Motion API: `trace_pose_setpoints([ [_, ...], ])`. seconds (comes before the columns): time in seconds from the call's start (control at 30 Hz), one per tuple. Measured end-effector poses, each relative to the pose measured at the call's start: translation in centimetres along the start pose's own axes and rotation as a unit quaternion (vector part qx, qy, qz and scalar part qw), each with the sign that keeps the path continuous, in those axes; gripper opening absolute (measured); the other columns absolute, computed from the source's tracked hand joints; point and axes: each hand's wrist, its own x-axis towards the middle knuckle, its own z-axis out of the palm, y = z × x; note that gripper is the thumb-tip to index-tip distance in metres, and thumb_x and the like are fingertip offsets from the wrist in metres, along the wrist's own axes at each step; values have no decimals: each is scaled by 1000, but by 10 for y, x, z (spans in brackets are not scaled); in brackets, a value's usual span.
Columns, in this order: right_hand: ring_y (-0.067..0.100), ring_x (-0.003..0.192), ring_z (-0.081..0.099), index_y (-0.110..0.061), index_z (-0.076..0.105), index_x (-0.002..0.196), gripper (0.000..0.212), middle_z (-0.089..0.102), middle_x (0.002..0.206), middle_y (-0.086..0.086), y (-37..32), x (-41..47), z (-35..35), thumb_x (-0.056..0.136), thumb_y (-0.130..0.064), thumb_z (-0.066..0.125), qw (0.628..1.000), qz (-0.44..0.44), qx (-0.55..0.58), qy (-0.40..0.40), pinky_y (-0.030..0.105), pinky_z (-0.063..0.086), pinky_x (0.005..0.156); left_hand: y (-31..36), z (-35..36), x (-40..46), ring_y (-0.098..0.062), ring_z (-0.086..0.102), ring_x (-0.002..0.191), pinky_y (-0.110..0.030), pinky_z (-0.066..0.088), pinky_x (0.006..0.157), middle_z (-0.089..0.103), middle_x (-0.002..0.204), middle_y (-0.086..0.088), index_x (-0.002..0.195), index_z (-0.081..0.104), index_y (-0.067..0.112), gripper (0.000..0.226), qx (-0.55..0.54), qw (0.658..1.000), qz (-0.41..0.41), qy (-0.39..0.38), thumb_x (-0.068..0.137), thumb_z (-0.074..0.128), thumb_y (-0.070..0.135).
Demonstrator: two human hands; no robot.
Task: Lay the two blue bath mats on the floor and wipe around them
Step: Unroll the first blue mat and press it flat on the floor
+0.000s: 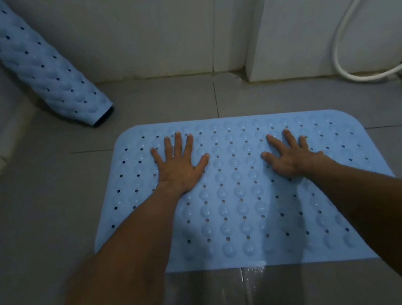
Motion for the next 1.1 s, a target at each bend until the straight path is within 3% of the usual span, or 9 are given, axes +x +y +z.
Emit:
trace_pose_setpoints([
  [0.07, 36, 151, -10, -46, 5, 153, 68, -15, 165, -1, -11, -1, -8, 93, -71, 24, 1000, 14, -1, 6, 70, 3, 115, 1, -3, 0, -24, -21, 147, -62, -14, 112, -22, 160, 4, 151, -16, 38, 81, -2, 1000, -2, -15, 85, 5, 78],
  [0.17, 36, 151, -4, -23, 24, 154, 63, 0, 165, 16, -38, -3, -3, 99, -54, 21, 990, -22, 15, 139, 60, 0, 120, 1, -9, 1, -22, -24, 146, -60, -18, 112, -26, 159, 7, 150, -17, 38, 81, -13, 999, -5, -37, 85, 8, 78],
  [0.3, 27, 152, -13, -20, 7, 158, 63, -8, 166, 11, -86, 4, 16, 102, -48, 14, 964, -155, 38, 213, 50, -12, 121, 3, -15, 3, -18, -26, 146, -56, -21, 112, -25, 158, 11, 150, -14, 41, 69, -35, 997, -22, -70, 92, 8, 70],
  [0.47, 22, 151, -17, -23, 0, 159, 62, -12, 166, 6, -132, 13, 21, 103, -49, 12, 956, -237, 43, 169, 48, -13, 121, -2, -27, 5, -10, -17, 147, -48, -20, 116, -11, 161, 15, 152, 1, 43, 56, -136, 987, -27, -87, 98, 4, 59],
  [0.57, 22, 151, -18, -23, -3, 158, 63, -14, 165, 7, -141, 18, 17, 103, -49, 11, 956, -246, 41, 151, 47, -13, 121, -24, -36, 5, -10, -6, 149, -44, -14, 119, 0, 163, 10, 155, 4, 32, 58, -136, 990, -3, -31, 101, 5, 53],
  [0.67, 22, 151, -18, -22, -4, 158, 63, -14, 165, 7, -151, 20, 15, 103, -48, 11, 957, -239, 38, 157, 46, -14, 121, -54, -39, 11, -13, -13, 149, -43, -17, 118, -8, 163, 7, 155, -3, 25, 62, -71, 997, -3, 29, 100, 5, 53],
  [0.87, 20, 151, -18, -22, -4, 158, 64, -14, 166, 5, -179, 31, 32, 102, -50, 8, 955, -228, 14, 191, 47, -15, 121, -81, -27, 37, -15, -14, 149, -41, -16, 119, -11, 163, -3, 155, -5, 15, 66, -5, 999, 24, 46, 101, 9, 51],
  [1.1, 15, 151, -17, -29, -4, 158, 65, -13, 166, -1, -182, 47, 41, 99, -56, 4, 957, -190, 25, 216, 48, -13, 121, -88, -13, 53, -8, -14, 148, -39, -11, 121, -10, 163, 3, 155, -5, 22, 63, -64, 995, 73, 31, 101, 9, 51],
])
